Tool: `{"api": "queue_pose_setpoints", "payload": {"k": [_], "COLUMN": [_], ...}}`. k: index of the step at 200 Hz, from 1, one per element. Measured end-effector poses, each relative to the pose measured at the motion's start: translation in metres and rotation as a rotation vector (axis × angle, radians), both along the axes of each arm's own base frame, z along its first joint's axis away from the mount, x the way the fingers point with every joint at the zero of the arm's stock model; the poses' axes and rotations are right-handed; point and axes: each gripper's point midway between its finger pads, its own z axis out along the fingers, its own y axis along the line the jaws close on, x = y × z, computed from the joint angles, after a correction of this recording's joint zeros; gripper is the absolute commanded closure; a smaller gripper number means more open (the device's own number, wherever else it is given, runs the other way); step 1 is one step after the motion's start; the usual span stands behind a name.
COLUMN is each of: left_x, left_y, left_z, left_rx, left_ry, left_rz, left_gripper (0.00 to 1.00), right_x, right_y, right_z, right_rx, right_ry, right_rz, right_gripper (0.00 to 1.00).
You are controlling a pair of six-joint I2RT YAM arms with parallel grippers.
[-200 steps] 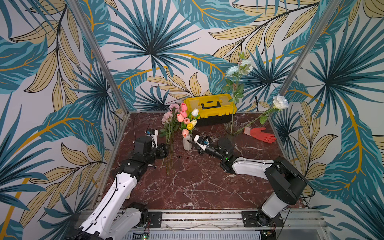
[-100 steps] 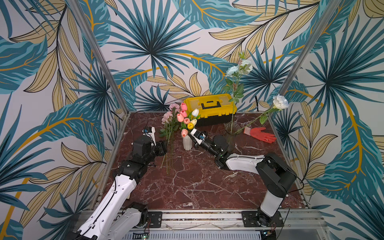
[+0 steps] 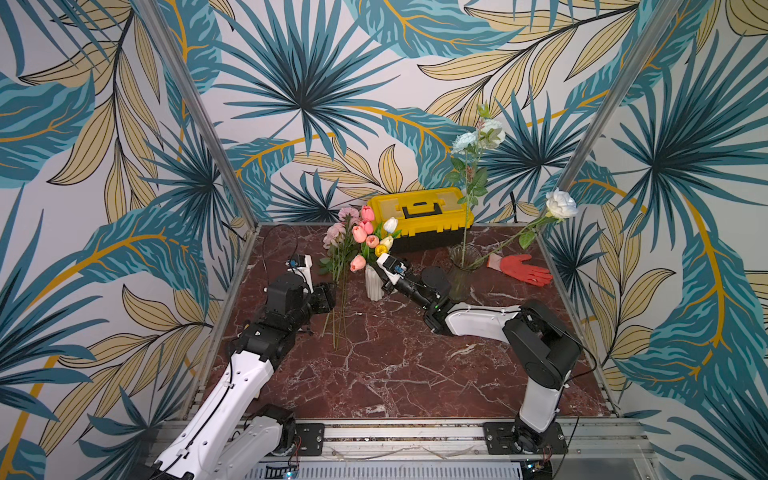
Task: Pick out pink flowers from the vase
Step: Pick up the flower from the vase.
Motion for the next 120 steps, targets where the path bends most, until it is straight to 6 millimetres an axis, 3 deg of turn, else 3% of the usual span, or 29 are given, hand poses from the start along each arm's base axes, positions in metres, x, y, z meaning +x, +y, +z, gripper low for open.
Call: {"api": "queue_pose_setpoints", "payload": {"k": [120], "left_x": [-0.001], "left_y": [-0.001], "left_z": [0.002], "left_rx": [0.002], "left_ry": [-0.009], "left_rz": [-0.003], "left_gripper": [0.46], "right_x": [-0.017], "right_y": [0.014], "right_z": [-0.003], "right_rx": [-0.001], "right_ry": [-0.016], "right_rz": [0.068], "right_gripper": [0.82]}}
